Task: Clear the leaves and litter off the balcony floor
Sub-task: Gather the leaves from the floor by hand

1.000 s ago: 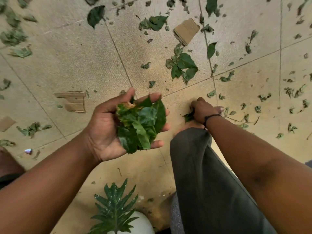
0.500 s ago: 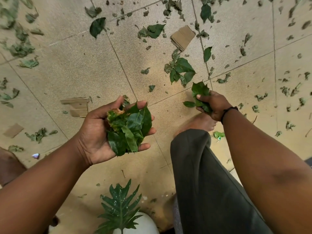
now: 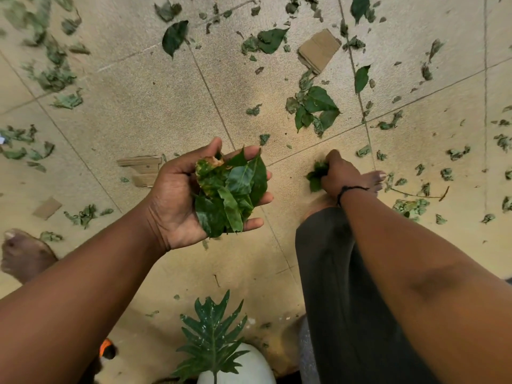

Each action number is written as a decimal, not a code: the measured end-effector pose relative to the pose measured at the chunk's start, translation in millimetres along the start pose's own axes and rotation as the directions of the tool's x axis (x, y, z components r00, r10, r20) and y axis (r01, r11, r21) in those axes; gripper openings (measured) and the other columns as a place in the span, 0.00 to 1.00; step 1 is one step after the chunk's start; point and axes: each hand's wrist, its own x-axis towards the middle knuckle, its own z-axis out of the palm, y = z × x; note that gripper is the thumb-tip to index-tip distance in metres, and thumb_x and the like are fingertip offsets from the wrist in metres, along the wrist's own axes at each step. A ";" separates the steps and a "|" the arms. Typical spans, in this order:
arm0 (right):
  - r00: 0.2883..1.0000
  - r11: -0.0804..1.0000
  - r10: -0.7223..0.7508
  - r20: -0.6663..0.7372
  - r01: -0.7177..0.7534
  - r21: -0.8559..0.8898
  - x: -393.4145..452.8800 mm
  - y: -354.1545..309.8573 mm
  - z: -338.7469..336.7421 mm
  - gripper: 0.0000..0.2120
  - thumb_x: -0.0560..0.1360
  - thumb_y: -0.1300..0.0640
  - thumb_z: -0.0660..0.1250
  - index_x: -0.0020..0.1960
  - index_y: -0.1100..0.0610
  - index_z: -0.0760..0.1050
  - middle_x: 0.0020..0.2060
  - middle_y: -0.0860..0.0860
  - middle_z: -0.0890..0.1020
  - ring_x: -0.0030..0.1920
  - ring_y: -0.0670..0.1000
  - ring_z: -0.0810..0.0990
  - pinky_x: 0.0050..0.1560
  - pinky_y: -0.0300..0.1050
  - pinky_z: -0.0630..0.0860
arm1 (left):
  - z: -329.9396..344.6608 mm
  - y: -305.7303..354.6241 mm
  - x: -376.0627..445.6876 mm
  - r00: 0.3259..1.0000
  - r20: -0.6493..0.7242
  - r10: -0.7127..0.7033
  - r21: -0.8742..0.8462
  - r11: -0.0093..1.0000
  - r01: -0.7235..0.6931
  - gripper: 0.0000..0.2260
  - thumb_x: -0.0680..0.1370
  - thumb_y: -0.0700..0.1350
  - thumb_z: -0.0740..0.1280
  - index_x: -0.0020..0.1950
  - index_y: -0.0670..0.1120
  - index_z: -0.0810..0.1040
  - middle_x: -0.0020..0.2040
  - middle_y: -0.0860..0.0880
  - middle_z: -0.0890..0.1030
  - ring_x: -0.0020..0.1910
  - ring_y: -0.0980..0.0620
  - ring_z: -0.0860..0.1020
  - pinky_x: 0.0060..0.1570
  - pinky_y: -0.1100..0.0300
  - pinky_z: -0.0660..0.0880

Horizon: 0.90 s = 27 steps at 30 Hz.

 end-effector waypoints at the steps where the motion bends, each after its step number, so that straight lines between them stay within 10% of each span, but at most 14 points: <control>1: 0.999 0.994 0.037 0.021 -0.039 0.102 -2.9 -0.2 -1.5 0.16 0.81 0.60 0.60 0.68 0.59 0.64 0.57 0.58 0.75 0.63 0.66 0.69 0.58 0.53 0.67 | 1.1 0.9 -0.4 1.000 -0.009 -0.002 -0.001 1.000 0.002 0.21 0.75 0.61 0.58 0.51 0.52 0.86 0.55 0.44 0.83 0.57 0.39 0.81 0.55 0.38 0.76; 6: 0.980 0.666 0.003 0.197 -0.149 0.731 -25.7 -0.6 -13.2 0.03 0.76 0.61 0.66 0.43 0.56 0.75 0.37 0.55 0.77 0.41 0.58 0.80 0.41 0.52 0.81 | 30.8 1.0 -9.9 0.997 -0.079 0.005 -0.038 0.999 -0.008 0.19 0.75 0.61 0.58 0.51 0.53 0.84 0.55 0.45 0.83 0.56 0.40 0.81 0.55 0.39 0.76; 10: 0.960 -0.050 -0.063 0.274 -0.277 0.960 -108.7 -4.1 -75.4 0.07 0.77 0.68 0.57 0.47 0.61 0.73 0.39 0.58 0.80 0.35 0.55 0.81 0.29 0.44 0.78 | 113.2 4.3 -28.7 0.984 -0.173 0.054 -0.111 0.991 -0.074 0.19 0.77 0.62 0.57 0.49 0.55 0.84 0.55 0.50 0.83 0.55 0.43 0.81 0.55 0.44 0.77; 14: 0.998 -0.628 -0.064 0.021 -0.056 0.776 -208.6 23.4 -202.3 0.12 0.72 0.73 0.53 0.43 0.66 0.74 0.39 0.61 0.81 0.39 0.60 0.81 0.37 0.50 0.79 | 255.7 31.3 -52.0 0.988 -0.112 0.110 -0.037 0.993 -0.115 0.18 0.76 0.62 0.59 0.50 0.55 0.84 0.56 0.49 0.83 0.57 0.44 0.80 0.56 0.45 0.76; 17: 0.958 -0.708 0.085 -0.273 0.251 0.660 -272.6 65.5 -315.7 0.21 0.71 0.76 0.54 0.36 0.57 0.80 0.39 0.56 0.84 0.40 0.55 0.82 0.43 0.49 0.79 | 387.6 49.1 -65.3 0.989 -0.017 0.147 0.041 0.988 -0.146 0.19 0.78 0.61 0.58 0.53 0.53 0.84 0.57 0.47 0.82 0.57 0.42 0.79 0.60 0.44 0.74; 27: 0.558 -0.400 0.266 -0.786 0.806 0.437 -385.5 180.4 -568.1 0.19 0.69 0.51 0.68 0.59 0.50 0.75 0.58 0.51 0.80 0.60 0.50 0.79 0.58 0.45 0.77 | 734.3 36.8 -122.4 0.874 0.200 0.443 -0.026 0.894 -0.448 0.16 0.73 0.50 0.63 0.38 0.41 0.86 0.40 0.44 0.83 0.37 0.47 0.84 0.41 0.58 0.81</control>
